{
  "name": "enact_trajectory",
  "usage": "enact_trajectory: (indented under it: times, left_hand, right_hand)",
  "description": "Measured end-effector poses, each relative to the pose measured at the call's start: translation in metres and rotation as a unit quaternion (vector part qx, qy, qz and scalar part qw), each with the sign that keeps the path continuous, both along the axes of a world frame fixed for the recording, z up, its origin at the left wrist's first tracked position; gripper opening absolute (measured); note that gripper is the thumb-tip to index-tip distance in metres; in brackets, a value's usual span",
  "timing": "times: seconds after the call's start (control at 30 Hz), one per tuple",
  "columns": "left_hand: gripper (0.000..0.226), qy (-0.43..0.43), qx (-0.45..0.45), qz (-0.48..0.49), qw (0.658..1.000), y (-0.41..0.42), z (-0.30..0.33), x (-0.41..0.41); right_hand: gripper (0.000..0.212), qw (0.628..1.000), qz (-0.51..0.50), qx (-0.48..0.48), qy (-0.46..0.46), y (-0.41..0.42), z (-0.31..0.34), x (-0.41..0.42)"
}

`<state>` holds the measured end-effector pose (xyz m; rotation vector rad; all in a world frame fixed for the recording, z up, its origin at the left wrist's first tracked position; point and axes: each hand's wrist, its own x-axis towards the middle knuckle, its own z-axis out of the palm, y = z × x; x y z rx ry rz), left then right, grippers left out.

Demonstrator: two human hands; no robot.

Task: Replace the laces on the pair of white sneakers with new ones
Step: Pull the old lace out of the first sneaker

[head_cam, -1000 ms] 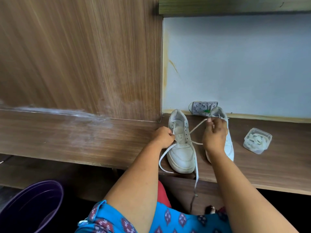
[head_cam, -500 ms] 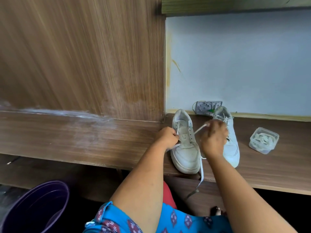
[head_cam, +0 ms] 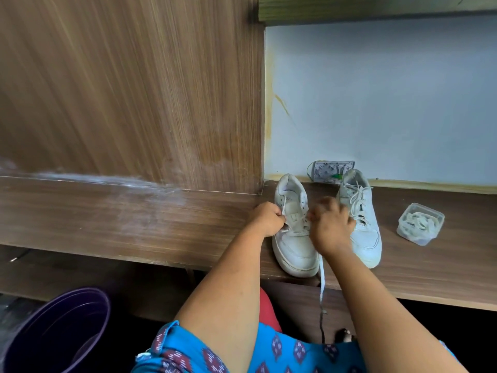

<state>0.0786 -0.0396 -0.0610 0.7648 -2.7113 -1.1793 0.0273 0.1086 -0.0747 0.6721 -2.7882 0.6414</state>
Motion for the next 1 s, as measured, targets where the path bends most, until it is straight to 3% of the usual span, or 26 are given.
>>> enact_trajectory:
  times: [0.07, 0.17, 0.33, 0.57, 0.7, 0.8, 0.83, 0.87, 0.9, 0.93, 0.97, 1.0]
  left_hand:
    - [0.023, 0.003, 0.016, -0.004, 1.000, 0.000, -0.003, -0.002]
    - [0.026, 0.004, 0.004, -0.006, 1.000, 0.001, -0.006, -0.006]
    - [0.030, 0.002, -0.031, -0.005, 0.999, 0.005, -0.002, -0.002]
    - [0.029, -0.010, -0.104, -0.021, 0.994, 0.008, 0.004, 0.002]
    - [0.029, -0.017, -0.113, -0.029, 0.993, 0.007, 0.005, 0.002]
    - [0.028, -0.024, -0.115, -0.029, 0.993, 0.007, 0.003, 0.000]
    - [0.018, -0.012, -0.102, -0.028, 0.994, 0.008, 0.006, 0.001]
    - [0.024, 0.011, -0.086, -0.027, 0.996, 0.009, 0.006, -0.001]
    - [0.052, 0.048, -0.066, -0.039, 0.996, 0.012, 0.010, -0.001]
    - [0.073, 0.096, -0.009, -0.058, 0.994, 0.017, 0.012, -0.003]
    - [0.079, 0.142, 0.072, -0.078, 0.984, 0.024, 0.015, -0.003]
    - [0.072, 0.174, 0.171, -0.097, 0.965, 0.031, 0.021, -0.001]
  right_hand:
    - [0.021, 0.995, -0.049, -0.081, -0.011, 0.002, 0.000, -0.001]
    - [0.020, 0.992, -0.038, -0.123, 0.002, -0.002, -0.002, 0.004]
    - [0.022, 0.979, -0.054, -0.153, -0.122, 0.003, -0.008, 0.000]
    - [0.022, 0.976, -0.049, -0.165, -0.134, 0.000, -0.009, -0.005]
    - [0.018, 0.949, -0.088, -0.261, -0.155, 0.003, -0.012, -0.019]
    - [0.017, 0.941, -0.089, -0.305, -0.116, 0.006, -0.005, -0.022]
    - [0.016, 0.944, -0.066, -0.309, -0.091, 0.006, 0.000, -0.020]
    - [0.013, 0.947, -0.022, -0.314, -0.061, 0.005, 0.006, -0.016]
    - [0.009, 0.947, 0.035, -0.316, -0.040, 0.002, 0.013, -0.011]
    - [0.008, 0.943, 0.097, -0.317, -0.030, -0.001, 0.018, -0.006]
    - [0.010, 0.936, 0.142, -0.321, -0.036, -0.003, 0.022, -0.001]
    - [0.008, 0.924, 0.168, -0.339, -0.055, -0.005, 0.023, 0.000]
